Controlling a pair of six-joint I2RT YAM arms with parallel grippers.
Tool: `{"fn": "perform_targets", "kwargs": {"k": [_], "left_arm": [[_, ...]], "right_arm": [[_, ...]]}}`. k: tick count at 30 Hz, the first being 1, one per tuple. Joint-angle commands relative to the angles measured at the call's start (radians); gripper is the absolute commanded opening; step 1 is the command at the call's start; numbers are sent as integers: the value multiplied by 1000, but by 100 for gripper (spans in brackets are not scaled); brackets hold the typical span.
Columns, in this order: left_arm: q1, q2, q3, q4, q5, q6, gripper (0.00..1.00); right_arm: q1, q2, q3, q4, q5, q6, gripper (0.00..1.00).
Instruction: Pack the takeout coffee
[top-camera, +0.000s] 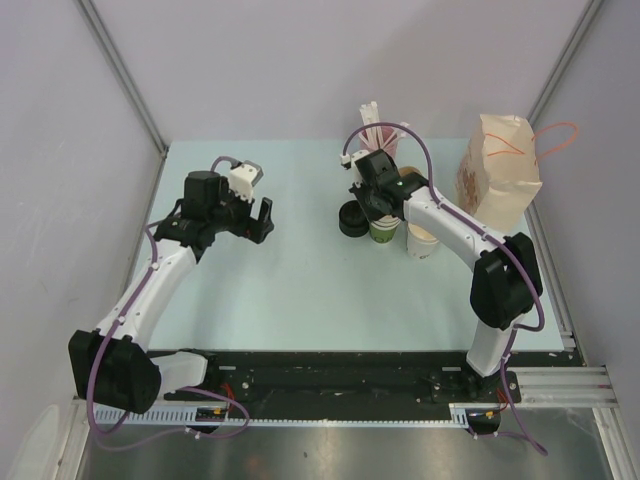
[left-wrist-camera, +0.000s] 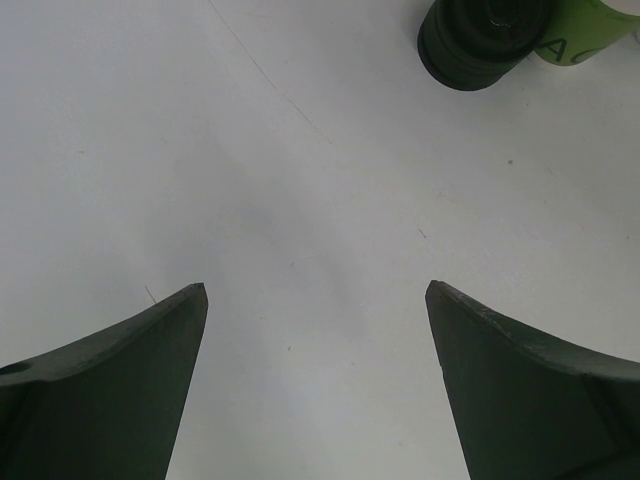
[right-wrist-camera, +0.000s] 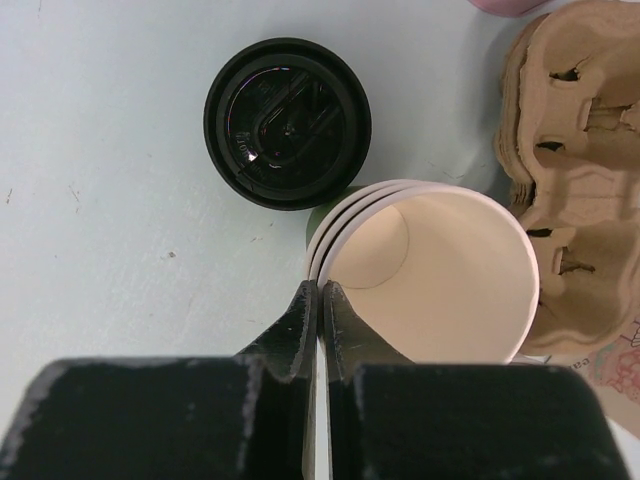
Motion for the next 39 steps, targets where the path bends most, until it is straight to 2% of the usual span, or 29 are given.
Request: {"fn": "perform_targets", "kwargs": {"k": [1,7,15,18,21,25,30,35,39], "left_arm": [[-14,-15,23,3,27,63,96],[-63,31,60,3,54,49,91],[-160,218,202,5,81,-66,79],[-186,284,244,5,107,-93,78],[-213,347,331,11,153,-158,75],[-244,516,474,34,208,-335,66],[-287,687,632,44,286,-468,65],[-293,816,721,45,375,-575,63],[-301,865,735,52,412,-621,61]], "right_arm": [[9,-42,38,-26,-3,3,0],[24,-75,45,-57,22,-14,0],[24,-86,55,-72,48,-38,0],[26,-85,50,-69,45,-40,0],[26,-86,36,-62,46,-40,0],[26,-112,-39,-14,36,-52,0],[26,-126,-77,40,-23,-67,0],[24,-128,-85,47,-24,-64,0],[23,-135,-102,60,-43,-55,0]]}}
